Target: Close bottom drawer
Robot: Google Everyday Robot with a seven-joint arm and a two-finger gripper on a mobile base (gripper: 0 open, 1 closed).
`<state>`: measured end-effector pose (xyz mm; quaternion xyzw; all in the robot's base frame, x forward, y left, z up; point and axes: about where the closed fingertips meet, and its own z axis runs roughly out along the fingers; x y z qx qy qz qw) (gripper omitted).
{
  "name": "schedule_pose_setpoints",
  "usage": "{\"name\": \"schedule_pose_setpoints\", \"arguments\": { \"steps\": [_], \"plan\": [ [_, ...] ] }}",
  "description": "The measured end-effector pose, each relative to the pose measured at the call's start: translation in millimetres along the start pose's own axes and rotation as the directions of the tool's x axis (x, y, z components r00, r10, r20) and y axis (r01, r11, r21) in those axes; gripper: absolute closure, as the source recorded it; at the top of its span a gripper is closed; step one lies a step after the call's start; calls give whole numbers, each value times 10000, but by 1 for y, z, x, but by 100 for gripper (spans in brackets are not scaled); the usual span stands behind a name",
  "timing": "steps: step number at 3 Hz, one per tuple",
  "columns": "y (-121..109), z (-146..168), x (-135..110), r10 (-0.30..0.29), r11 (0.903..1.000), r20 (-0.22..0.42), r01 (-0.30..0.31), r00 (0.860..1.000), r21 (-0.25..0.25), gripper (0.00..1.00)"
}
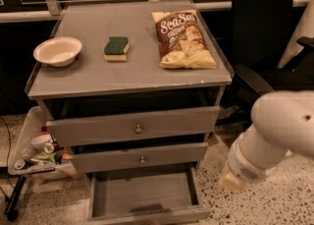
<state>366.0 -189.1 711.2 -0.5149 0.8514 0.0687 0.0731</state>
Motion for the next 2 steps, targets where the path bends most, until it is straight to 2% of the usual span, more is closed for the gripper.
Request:
{"name": "schedule_pose_setpoints", "arguments": {
  "steps": [1,2],
  "plan": [
    [10,13,11,108,9995,-217,-114,9997,-298,100],
    [10,12,10,105,9996,-205,-110,9997,-279,100]
  ]
}}
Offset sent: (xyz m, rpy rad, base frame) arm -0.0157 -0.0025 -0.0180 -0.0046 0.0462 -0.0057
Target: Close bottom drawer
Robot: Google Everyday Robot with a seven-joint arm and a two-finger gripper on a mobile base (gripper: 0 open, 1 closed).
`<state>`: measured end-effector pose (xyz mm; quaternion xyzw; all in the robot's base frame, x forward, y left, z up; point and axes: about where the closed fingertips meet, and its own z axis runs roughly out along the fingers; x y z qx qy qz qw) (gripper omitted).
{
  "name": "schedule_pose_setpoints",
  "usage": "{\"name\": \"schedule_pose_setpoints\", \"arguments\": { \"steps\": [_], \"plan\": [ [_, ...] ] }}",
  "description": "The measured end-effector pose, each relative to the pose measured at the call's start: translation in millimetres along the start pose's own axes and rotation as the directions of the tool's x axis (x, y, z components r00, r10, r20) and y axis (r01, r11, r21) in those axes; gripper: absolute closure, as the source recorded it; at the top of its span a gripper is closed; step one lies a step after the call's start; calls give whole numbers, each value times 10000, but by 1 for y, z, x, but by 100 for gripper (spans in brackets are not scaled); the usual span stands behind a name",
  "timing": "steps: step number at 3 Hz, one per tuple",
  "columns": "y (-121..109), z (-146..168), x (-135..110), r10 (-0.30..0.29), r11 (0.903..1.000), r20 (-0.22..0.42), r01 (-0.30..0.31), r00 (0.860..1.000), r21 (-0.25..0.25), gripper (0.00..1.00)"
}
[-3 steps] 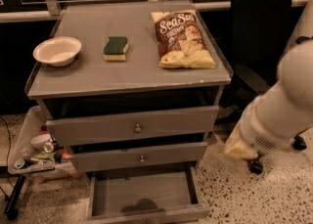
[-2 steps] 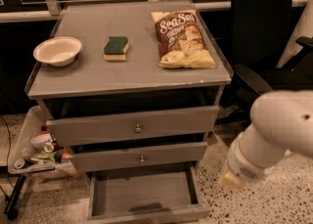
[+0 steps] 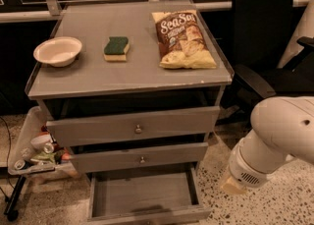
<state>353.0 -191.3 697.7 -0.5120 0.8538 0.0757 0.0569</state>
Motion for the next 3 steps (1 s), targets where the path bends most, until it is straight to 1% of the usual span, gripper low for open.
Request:
{"name": "schedule_pose_setpoints", "arguments": {
  "steps": [1,2,3],
  "plan": [
    [6,57,12,314,9976,-241,-328,9992,-611,100],
    [14,142,30,821,9871,-769,-917,9937,-1309,100],
    [19,204,46,1340,9716,-1134,-1530,9845,-1803,100]
  ]
}}
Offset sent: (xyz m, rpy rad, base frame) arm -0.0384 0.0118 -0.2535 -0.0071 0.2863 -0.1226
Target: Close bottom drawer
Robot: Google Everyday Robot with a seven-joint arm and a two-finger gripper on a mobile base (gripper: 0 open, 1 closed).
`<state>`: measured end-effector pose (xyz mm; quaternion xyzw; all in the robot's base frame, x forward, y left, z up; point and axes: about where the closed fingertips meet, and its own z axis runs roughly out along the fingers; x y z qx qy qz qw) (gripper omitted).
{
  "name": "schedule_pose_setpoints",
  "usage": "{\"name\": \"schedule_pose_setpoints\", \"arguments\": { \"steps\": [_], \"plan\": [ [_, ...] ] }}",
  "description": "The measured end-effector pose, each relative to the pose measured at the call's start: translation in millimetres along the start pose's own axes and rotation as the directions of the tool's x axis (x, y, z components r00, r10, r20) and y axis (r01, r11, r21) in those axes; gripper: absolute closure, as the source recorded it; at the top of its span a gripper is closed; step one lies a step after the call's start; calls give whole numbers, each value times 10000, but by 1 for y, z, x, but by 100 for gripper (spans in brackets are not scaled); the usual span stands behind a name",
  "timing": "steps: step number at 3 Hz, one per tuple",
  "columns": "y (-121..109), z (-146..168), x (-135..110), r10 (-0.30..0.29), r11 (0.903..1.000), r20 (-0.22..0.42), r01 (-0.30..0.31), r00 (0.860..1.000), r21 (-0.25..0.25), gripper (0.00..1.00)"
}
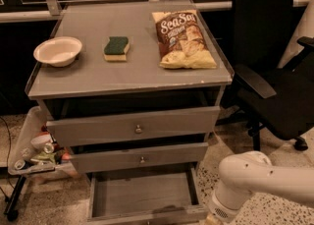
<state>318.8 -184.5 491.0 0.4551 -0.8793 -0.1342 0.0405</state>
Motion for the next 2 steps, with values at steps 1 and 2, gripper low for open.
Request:
{"name": "schedule_pose_setpoints", "arguments": {
  "steps": [1,2],
  "plan": [
    [-2,46,7,464,9967,-185,-475,9988,-652,100],
    [-3,51,7,445,9963,-128,-453,9989,-736,100]
  ]
}}
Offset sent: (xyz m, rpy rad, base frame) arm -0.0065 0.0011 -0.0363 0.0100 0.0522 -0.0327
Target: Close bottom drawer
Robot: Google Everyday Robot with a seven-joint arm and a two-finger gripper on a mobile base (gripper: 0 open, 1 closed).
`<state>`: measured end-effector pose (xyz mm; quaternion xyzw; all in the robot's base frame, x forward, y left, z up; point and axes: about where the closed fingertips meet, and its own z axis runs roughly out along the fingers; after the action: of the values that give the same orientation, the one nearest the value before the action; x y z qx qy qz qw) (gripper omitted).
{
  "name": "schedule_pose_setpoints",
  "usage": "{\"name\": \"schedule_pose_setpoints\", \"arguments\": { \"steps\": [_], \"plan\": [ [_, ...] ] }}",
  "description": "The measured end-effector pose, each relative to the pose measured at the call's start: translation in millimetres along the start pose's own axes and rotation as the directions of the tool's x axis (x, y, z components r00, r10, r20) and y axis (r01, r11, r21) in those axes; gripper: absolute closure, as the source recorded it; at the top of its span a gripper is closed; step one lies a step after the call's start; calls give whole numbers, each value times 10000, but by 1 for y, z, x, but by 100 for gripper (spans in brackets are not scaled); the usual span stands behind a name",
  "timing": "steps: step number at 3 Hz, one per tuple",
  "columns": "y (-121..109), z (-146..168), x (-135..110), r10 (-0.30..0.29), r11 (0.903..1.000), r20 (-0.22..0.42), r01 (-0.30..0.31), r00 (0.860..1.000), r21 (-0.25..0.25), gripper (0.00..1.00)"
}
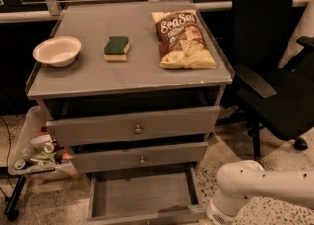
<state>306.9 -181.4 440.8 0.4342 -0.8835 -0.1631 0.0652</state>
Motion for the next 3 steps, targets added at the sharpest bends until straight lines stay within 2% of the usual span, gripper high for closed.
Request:
{"name": "schedule_pose_setpoints", "arguments": {
  "steps": [1,2,3],
  "plan": [
    [-11,30,-5,199,9990,140,-194,9997,-395,100],
    [-35,78,-14,701,9941,602,-648,9957,-867,100],
    [-50,120,-24,1110,9857,864,-986,9901,-1363,100]
  ]
}}
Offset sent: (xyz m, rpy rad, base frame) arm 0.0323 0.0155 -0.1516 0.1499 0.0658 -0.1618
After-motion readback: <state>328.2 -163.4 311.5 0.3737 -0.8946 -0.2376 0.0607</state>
